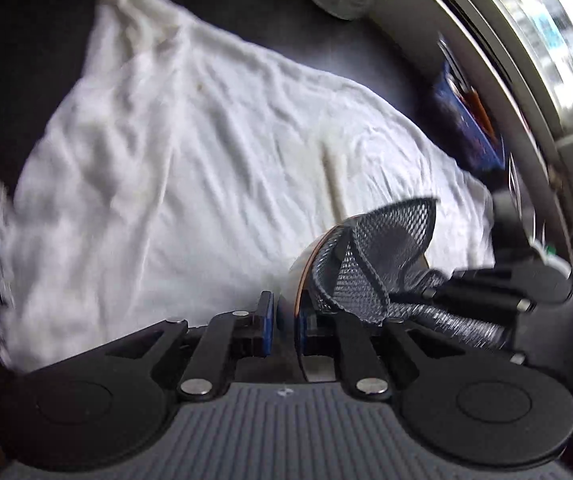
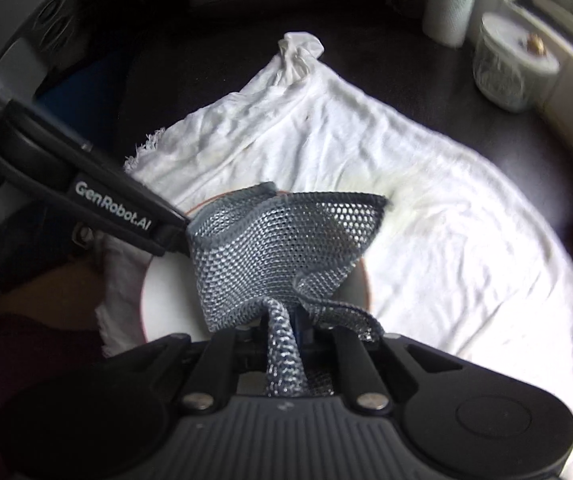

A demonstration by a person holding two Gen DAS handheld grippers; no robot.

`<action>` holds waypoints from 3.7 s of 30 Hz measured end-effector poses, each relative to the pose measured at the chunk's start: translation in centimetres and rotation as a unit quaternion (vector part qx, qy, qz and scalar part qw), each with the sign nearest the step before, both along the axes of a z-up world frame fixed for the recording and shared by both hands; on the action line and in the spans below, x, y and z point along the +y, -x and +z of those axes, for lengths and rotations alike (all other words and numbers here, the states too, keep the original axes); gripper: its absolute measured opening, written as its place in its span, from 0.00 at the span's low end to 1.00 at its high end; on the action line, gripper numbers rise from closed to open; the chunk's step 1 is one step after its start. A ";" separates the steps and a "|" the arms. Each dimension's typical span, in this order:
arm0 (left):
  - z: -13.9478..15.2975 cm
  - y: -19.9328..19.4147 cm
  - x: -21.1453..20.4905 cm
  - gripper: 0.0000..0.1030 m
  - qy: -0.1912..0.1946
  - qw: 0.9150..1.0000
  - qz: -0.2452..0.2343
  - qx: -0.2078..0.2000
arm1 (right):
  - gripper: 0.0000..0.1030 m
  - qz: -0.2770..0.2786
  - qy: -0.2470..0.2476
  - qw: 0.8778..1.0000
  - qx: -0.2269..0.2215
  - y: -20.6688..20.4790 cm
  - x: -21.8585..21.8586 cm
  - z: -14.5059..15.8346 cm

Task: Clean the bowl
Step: 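Rub the mesh pad around the bowl wall while the left gripper holds the rim, then pull the mesh pad out of the bowl with the right gripper while the left gripper tilts the bowl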

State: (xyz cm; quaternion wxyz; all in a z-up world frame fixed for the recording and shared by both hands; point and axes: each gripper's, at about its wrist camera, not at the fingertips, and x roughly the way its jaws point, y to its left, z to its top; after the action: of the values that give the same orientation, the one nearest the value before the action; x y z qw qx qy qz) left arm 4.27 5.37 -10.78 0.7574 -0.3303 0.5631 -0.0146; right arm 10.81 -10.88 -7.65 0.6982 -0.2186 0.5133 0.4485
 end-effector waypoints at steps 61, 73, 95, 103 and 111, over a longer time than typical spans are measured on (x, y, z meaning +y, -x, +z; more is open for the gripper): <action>-1.0 0.3 1.2 0.12 0.097 0.985 0.124 0.071 | 0.13 0.051 0.028 0.998 0.003 1.1 2.1 -0.4; 3.1 -3.9 -3.4 0.14 -0.151 0.972 -0.176 -0.035 | 0.09 0.089 0.057 0.993 -0.049 0.2 1.7 0.6; 0.6 0.3 -0.2 0.11 0.025 0.998 0.053 0.009 | 0.11 0.038 0.035 0.998 -0.019 2.0 1.6 0.0; -0.8 2.0 -0.3 0.12 0.082 0.990 0.109 0.044 | 0.11 0.030 -0.004 0.999 0.024 2.7 1.3 -0.1; -0.5 1.7 -0.3 0.12 0.076 0.993 0.091 0.028 | 0.07 -0.029 -0.080 0.993 0.080 1.2 -2.2 1.2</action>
State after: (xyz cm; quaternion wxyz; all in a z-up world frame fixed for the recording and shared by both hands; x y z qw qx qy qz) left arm 2.57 5.04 -11.26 0.7120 -0.4370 0.5492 0.0209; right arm 9.65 -13.10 -6.49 0.6829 -0.1107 0.5359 0.4840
